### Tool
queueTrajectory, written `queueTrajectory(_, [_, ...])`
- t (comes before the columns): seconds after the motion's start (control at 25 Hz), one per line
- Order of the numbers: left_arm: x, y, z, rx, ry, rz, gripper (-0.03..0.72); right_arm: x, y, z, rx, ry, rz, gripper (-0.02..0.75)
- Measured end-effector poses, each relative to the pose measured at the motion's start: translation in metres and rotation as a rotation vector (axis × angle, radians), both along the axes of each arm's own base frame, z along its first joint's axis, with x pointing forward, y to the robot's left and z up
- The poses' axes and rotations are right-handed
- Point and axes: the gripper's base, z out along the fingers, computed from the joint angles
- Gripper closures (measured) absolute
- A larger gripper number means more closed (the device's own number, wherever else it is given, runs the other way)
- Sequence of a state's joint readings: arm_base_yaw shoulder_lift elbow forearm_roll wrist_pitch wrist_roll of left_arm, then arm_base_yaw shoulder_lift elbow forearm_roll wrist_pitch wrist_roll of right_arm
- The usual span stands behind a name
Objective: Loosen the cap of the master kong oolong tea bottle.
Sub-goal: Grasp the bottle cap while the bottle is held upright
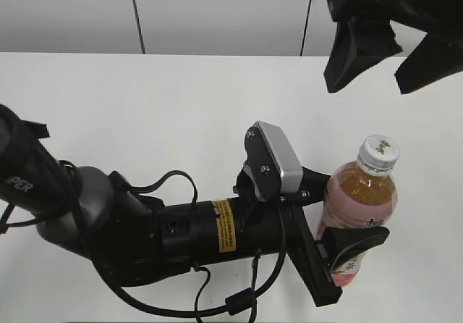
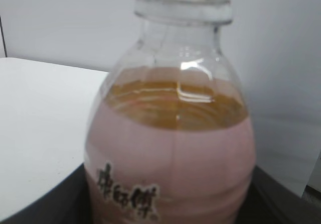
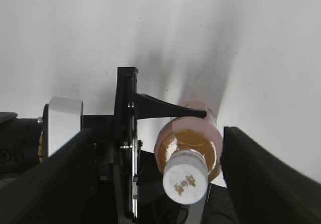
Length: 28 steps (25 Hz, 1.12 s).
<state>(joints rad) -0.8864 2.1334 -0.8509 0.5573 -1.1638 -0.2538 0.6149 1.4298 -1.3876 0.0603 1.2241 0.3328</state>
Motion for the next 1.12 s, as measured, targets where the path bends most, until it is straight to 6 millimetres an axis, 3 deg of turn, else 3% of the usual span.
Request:
queueTrajectory(0.4, [0.0,0.0,0.0,0.0,0.0,0.0,0.263,-0.014,-0.01,-0.033,-0.06,0.101,-0.038,0.152])
queueTrajectory(0.68, [0.0,0.0,0.0,0.001,0.001,0.0,0.263,-0.014,-0.01,-0.036,-0.06,0.117,-0.041,0.154])
queueTrajectory(1.12, [0.0,0.0,0.0,0.001,0.001,0.0,0.263,-0.011,-0.007,-0.043,-0.07,0.139,-0.041,0.231])
